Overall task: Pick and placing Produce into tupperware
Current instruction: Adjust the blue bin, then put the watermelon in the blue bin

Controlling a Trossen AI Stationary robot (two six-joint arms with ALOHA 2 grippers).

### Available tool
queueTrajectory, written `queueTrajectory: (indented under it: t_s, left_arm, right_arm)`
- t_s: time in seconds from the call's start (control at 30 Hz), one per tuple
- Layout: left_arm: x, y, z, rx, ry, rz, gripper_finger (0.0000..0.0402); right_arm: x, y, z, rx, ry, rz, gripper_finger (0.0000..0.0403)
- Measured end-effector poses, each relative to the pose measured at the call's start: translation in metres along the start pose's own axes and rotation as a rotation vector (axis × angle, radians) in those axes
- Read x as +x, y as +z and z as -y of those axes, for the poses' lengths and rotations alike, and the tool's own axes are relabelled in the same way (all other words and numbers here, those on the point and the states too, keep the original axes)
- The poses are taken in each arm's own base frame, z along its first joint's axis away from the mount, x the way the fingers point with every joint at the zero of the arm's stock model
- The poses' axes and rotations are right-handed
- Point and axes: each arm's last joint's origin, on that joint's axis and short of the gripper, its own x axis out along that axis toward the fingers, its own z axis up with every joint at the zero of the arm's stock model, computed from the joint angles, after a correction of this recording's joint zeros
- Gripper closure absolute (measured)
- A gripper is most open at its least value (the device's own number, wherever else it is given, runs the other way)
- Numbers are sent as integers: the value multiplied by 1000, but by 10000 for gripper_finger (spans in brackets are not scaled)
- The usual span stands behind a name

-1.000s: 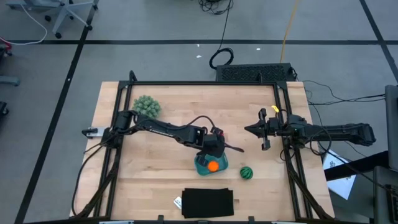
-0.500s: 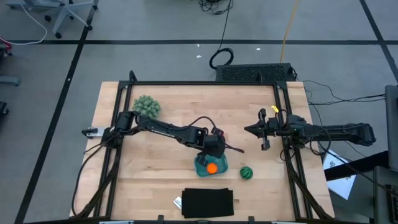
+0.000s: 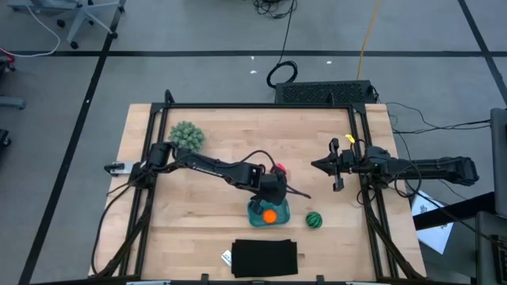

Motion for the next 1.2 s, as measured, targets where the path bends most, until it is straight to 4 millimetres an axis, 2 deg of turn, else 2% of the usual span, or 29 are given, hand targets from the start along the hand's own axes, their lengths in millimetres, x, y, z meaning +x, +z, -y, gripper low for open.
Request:
queueTrajectory:
  t_s: [0.33,0.57,0.7,0.8,0.93,1.2]
  left_arm:
    - [-1,5,8,58,-2,9,401]
    - [-1,8,0,65,167,-22,401]
    - [-12,11,-4,71,206,-14,401]
    - [-31,11,-6,45,221,-18,401]
    - [-66,12,-10,-11,240,-7,401]
    - [-151,13,-15,-94,326,120,401]
  right_arm:
    - [0,0,0,0,0,0,403]
    - [0,0,0,1,0,0,403]
    - [0,0,0,1,0,0,403]
    - [0,0,0,1,0,0,403]
    - [0,0,0,1,1,3,403]
    - [0,1,0,12,1,14,403]
